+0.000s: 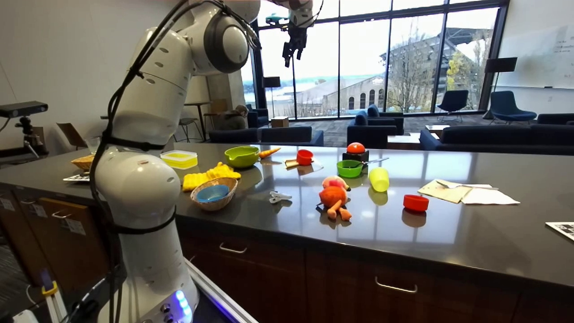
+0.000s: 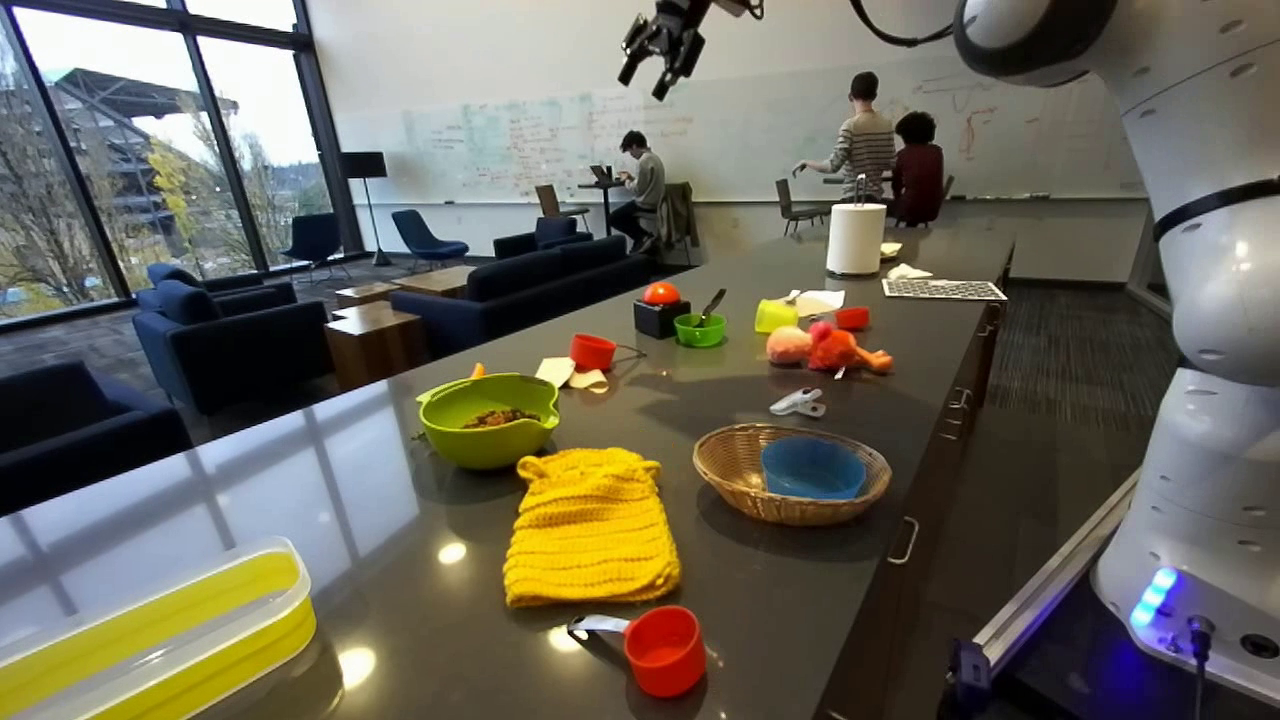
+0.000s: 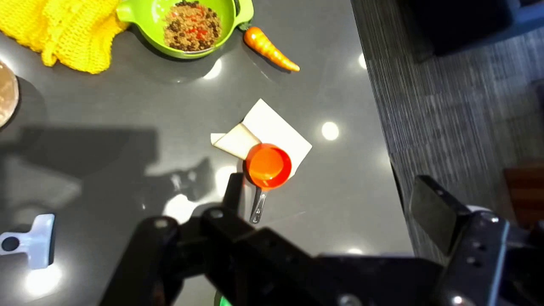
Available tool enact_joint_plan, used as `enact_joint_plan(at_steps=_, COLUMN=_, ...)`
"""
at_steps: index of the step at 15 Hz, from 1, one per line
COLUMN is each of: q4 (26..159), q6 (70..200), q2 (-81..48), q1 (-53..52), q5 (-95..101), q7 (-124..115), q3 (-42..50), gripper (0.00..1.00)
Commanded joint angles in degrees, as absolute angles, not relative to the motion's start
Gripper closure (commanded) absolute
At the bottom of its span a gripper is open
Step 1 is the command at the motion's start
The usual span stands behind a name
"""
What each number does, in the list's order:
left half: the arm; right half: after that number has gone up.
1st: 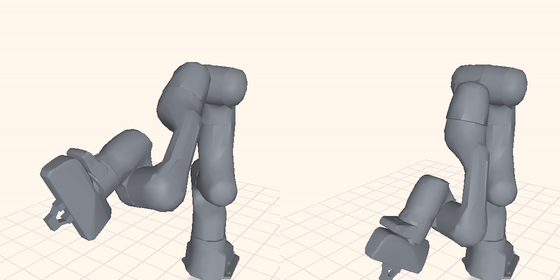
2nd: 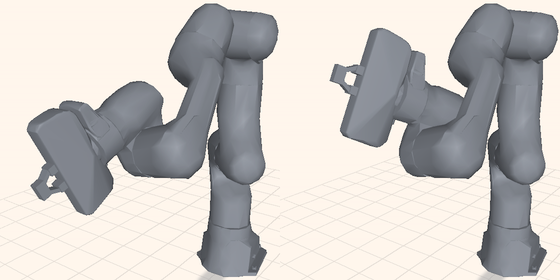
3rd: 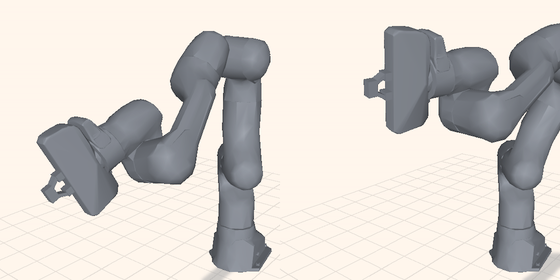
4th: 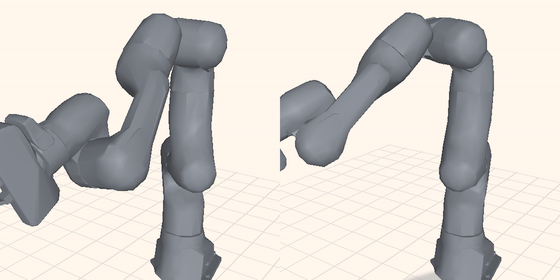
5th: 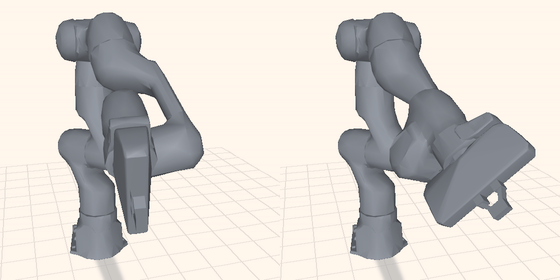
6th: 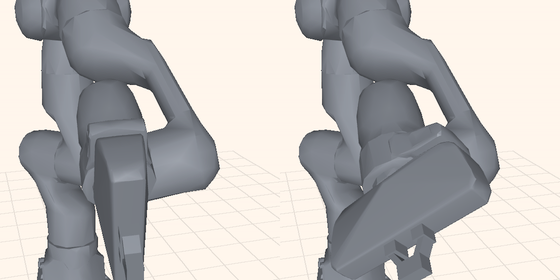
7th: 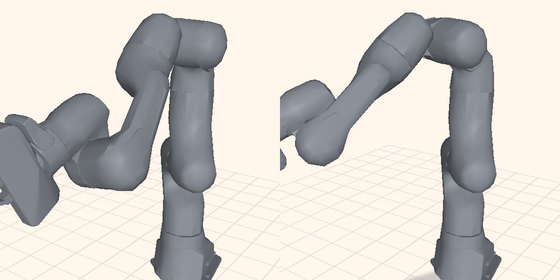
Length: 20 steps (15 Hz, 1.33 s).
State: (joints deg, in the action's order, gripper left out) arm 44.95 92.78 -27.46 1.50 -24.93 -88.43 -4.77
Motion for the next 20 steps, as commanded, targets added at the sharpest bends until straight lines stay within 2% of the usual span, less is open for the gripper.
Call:
enact_joint_plan(at_steps=1, q4=36.85, q6=91.42, q2=-34.20, q1=2.96, q5=-26.83, q7=-98.42, q3=-4.05, gripper=0.00)
enact_joint_plan(at_steps=10, q4=31.96, q6=90.90, q2=-41.49, q1=1.13, q5=-21.45, q7=-126.12, q3=-2.62, gripper=0.00)
enact_joint_plan(at_steps=20, q4=30.20, q6=81.96, q2=-44.57, q1=0.08, q5=-16.13, q7=-153.69, q3=0.09, gripper=0.00)
